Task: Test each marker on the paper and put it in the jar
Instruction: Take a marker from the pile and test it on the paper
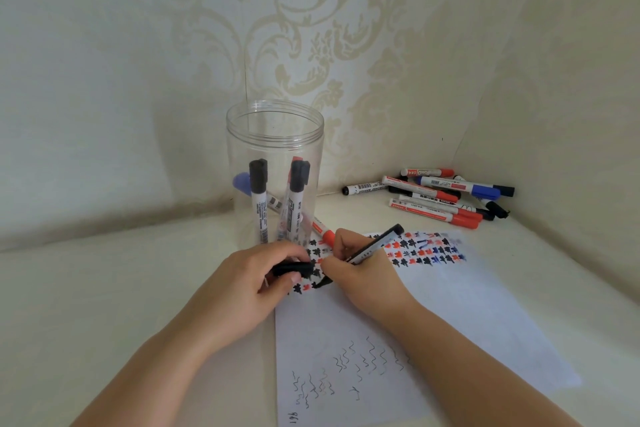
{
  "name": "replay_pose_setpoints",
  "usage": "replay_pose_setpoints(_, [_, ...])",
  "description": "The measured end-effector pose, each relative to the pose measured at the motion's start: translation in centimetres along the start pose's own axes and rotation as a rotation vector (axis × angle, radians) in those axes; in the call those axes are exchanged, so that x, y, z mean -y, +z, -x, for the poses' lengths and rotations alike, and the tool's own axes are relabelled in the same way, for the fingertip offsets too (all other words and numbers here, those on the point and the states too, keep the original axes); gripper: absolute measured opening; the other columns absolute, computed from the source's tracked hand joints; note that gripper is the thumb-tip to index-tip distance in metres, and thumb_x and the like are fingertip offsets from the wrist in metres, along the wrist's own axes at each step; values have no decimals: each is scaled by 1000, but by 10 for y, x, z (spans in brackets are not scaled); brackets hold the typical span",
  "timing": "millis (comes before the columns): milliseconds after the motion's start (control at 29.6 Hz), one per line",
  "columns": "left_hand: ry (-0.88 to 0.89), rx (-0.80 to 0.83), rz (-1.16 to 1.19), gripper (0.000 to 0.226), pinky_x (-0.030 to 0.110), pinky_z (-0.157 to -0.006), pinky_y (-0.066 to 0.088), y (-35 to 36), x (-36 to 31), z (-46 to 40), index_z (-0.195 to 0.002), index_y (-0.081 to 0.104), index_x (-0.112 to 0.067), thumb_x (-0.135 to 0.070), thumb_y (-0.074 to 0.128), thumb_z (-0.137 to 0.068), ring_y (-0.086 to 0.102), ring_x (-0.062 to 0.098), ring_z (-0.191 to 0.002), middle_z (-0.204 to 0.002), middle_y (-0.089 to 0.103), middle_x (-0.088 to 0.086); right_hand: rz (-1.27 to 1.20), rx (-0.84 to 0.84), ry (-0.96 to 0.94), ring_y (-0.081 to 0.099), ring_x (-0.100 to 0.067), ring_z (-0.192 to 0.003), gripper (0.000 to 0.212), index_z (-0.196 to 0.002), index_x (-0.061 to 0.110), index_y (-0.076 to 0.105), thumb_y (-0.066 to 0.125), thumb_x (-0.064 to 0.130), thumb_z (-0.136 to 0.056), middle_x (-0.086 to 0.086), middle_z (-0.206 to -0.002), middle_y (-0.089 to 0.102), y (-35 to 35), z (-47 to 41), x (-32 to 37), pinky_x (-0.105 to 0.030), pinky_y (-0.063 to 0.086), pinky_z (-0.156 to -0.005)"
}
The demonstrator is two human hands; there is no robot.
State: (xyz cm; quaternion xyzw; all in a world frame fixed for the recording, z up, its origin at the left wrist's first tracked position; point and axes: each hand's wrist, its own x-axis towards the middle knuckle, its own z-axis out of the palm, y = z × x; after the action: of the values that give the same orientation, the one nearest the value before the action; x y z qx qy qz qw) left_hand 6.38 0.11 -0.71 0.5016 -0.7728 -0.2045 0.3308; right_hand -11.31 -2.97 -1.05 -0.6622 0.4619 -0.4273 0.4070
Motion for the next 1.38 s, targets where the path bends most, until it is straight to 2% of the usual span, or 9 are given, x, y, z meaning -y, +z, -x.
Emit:
replay_pose_setpoints(169, [-8, -34, 23, 32, 5, -72, 40, 0, -2, 2, -96, 51, -47, -17, 55, -88, 58, -8, -83, -90, 60, -28, -195, -80, 109, 34, -8, -40, 25, -64, 6, 43, 58, 4, -84, -3, -46, 43, -10, 3, 5, -15, 28, -42])
replay_pose_setpoints(236, [-17, -44, 50, 36, 5, -70, 41, 0, -4, 2, -93, 45, -51, -16, 54, -88, 59, -8, -78, -79, 61, -28, -319, -89, 117, 34, -10, -40, 32, -59, 12, 43, 59, 5, -86, 1, -42, 45, -14, 4, 8, -19, 27, -43])
replay_pose_setpoints(371, [3, -55, 68, 34, 7, -68, 42, -1, -7, 1, -90, 46, -49, -16, 53, -88, 60, -5, -77, -90, 57, -34, -502, -53, 113, 30, -11, -39, 39, -53, 15, 42, 54, 0, -87, 1, -40, 38, -17, 7, 16, -24, 20, -46])
replay_pose_setpoints(709, [78, -15, 31, 28, 14, -69, 45, 1, -7, 2, -97, 51, -44, -19, 57, -87, 60, 2, -75, -90, 60, -23, -433, -4, 155, 33, -14, -43, 29, -62, 11, 46, 59, 3, -87, 0, -42, 50, -5, 11, 16, -19, 26, -42])
replay_pose_setpoints(844, [61, -22, 33, 27, 9, -64, 43, 0, -11, 1, -92, 49, -45, -21, 58, -86, 59, -5, -69, -83, 61, -35, -375, 97, 127, 41, -11, -39, 19, -74, 8, 64, 71, 25, -75, -4, -49, 57, -7, 13, 21, -19, 31, -41])
replay_pose_setpoints(945, [65, -58, 6, 17, 10, -62, 41, 0, -11, 0, -88, 51, -48, -31, 55, -86, 58, -5, -71, -78, 60, -38, -441, 66, 193, 40, -13, -41, 36, -84, 10, 72, 57, 42, -84, -8, -53, 59, -14, 10, 23, -22, 33, -43])
replay_pose_setpoints(1046, [104, -70, 0, 12, 11, -65, 41, 3, -8, 1, -99, 49, -44, -46, 46, -88, 56, -3, -78, -90, 58, -31, -416, 17, 270, 37, -17, -41, 44, -88, 9, 74, 41, 38, -95, -12, -52, 58, -12, 11, 22, -25, 31, -44])
replay_pose_setpoints(1249, [159, -86, -33, 24, 6, -64, 36, 8, -11, 3, -101, 42, -42, -50, 28, -83, 51, -7, -76, -93, 51, -29, -353, -23, 361, 26, -18, -37, 49, -46, 9, 46, 32, 29, -89, -9, -38, 45, 1, 19, 26, -23, 23, -41])
replay_pose_setpoints(1383, [169, -77, -7, 23, 5, -62, 35, 10, -12, 2, -99, 43, -41, -49, 29, -83, 50, -8, -72, -84, 51, -33, -436, -28, 383, 24, -16, -35, 42, -47, 11, 31, 32, 24, -87, -10, -41, 31, 2, 17, 26, -21, 20, -38])
